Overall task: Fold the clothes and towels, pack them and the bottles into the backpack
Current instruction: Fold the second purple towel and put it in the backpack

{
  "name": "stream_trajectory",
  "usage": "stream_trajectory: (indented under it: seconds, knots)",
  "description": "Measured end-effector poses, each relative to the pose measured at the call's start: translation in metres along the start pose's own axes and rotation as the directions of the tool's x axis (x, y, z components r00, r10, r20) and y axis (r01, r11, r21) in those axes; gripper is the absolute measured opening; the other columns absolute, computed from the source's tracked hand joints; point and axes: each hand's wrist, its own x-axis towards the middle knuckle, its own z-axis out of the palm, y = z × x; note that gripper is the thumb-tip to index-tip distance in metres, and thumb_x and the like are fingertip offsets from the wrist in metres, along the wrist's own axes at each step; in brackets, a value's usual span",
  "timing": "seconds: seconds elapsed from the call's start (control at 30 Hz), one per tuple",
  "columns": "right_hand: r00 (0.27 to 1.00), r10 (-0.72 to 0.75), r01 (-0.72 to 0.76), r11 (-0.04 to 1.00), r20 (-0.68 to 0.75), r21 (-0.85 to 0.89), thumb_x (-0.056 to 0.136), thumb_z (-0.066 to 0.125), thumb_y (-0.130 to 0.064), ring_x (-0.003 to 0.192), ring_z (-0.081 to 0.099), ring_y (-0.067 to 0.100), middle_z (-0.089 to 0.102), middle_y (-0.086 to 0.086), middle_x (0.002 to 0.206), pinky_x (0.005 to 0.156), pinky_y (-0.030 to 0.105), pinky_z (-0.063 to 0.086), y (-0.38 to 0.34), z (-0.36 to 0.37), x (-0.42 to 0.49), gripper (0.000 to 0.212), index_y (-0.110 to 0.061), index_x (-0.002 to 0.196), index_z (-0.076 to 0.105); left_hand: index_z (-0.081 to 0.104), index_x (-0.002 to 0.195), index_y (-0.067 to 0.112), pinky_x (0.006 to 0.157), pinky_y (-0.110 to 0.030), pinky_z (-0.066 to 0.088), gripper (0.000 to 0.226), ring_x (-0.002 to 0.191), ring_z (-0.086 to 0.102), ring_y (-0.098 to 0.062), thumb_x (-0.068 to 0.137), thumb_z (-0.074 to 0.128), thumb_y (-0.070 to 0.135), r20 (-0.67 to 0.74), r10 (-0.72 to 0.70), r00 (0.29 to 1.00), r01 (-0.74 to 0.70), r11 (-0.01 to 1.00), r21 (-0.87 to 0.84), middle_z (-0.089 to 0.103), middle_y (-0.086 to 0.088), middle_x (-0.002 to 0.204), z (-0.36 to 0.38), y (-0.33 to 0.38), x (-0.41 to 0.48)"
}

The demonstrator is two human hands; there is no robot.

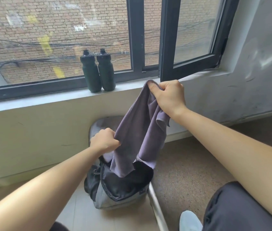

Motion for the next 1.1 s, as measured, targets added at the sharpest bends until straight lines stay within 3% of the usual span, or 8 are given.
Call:
stream_trajectory:
  seconds: [0.23,0.37,0.47,0.57,0.77,0.87,1.0,1.1]
  knots:
    - [0.916,0.4,-0.399,0.907,0.017,0.137,0.096,0.06,-0.043,0.045,0.043,0.011,0.046,-0.004,0.045,0.052,0.024,0.039,0.015,-0.003,0.006,0.054,-0.012,0.053,0.051,0.063,0.068,0.017,0.059,-0.026,0.041,0.006,0.075,0.064,-0.026,0.069,0.057,0.017,0.111,-0.08,0.991,0.082,0.997,-0.01,0.068,0.002,0.072,-0.001,-0.024,0.008]
    - [0.832,0.541,-0.555,0.811,0.122,0.185,0.094,0.059,-0.035,0.062,0.051,0.021,0.054,0.002,0.059,0.062,0.03,0.045,0.027,-0.008,0.006,0.041,-0.015,0.058,0.053,0.053,0.057,0.017,0.051,-0.025,0.032,0.023,0.059,0.044,-0.023,0.078,0.061,0.011,0.166,-0.077,0.983,0.124,0.947,-0.297,0.05,-0.002,0.06,-0.008,-0.031,0.01]
    - [0.807,0.538,-0.574,0.811,0.245,0.112,0.091,0.062,-0.02,0.068,0.05,0.021,0.052,0.007,0.065,0.059,0.03,0.044,0.034,-0.008,-0.002,0.027,-0.009,0.068,0.057,0.054,0.058,0.018,0.05,-0.024,0.028,0.027,0.059,0.041,-0.019,0.084,0.061,0.012,0.194,-0.092,0.977,0.187,0.807,-0.559,0.046,-0.006,0.062,-0.02,-0.022,0.004]
    - [0.812,0.463,-0.499,0.866,0.354,0.012,0.092,0.063,-0.014,0.075,0.059,0.021,0.062,0.012,0.082,0.065,0.032,0.05,0.035,-0.006,-0.011,0.02,0.006,0.095,0.068,0.073,0.077,0.01,0.062,-0.03,0.046,0.022,0.066,0.062,-0.025,0.09,0.065,0.025,0.24,-0.087,0.967,0.239,0.642,-0.728,0.071,-0.012,0.074,-0.032,-0.007,-0.001]
    - [0.729,0.249,-0.309,0.951,0.638,-0.018,0.089,0.075,-0.027,0.11,0.066,0.009,0.064,-0.005,0.132,0.097,0.023,0.052,0.017,0.003,-0.029,0.054,-0.024,0.14,0.059,0.082,0.097,0.016,0.105,-0.049,0.053,0.039,0.103,0.074,-0.032,0.075,0.077,0.048,0.238,0.039,0.97,0.182,0.527,-0.83,0.08,-0.012,0.1,-0.049,0.021,-0.002]
    - [0.674,0.197,-0.281,0.96,0.712,0.0,0.089,0.075,-0.023,0.111,0.067,0.007,0.067,-0.01,0.129,0.095,0.021,0.052,0.01,0.012,-0.04,0.045,-0.028,0.132,0.065,0.077,0.104,0.012,0.112,-0.056,0.042,0.046,0.101,0.066,-0.033,0.073,0.074,0.047,0.303,0.232,0.924,0.147,0.517,-0.843,0.073,-0.017,0.107,-0.055,0.029,-0.007]
    - [0.665,0.245,-0.383,0.923,0.706,0.041,0.089,0.064,-0.007,0.077,0.064,0.016,0.072,0.011,0.086,0.073,0.03,0.052,0.007,0.023,-0.042,0.009,-0.008,0.091,0.073,0.074,0.107,0.01,0.104,-0.053,0.047,0.048,0.101,0.064,-0.033,0.064,0.076,0.03,0.335,0.363,0.87,0.152,0.448,-0.881,0.07,-0.024,0.109,-0.06,0.034,-0.017]
    - [0.689,0.381,-0.535,0.841,0.616,0.078,0.092,0.055,0.003,0.061,0.052,0.015,0.055,0.008,0.066,0.057,0.024,0.044,0.007,0.025,-0.037,0.024,-0.007,0.071,0.062,0.073,0.101,0.01,0.083,-0.042,0.054,0.042,0.086,0.068,-0.029,0.059,0.07,0.01,0.229,0.376,0.898,0.003,0.515,-0.857,0.074,-0.021,0.095,-0.062,0.031,-0.023]
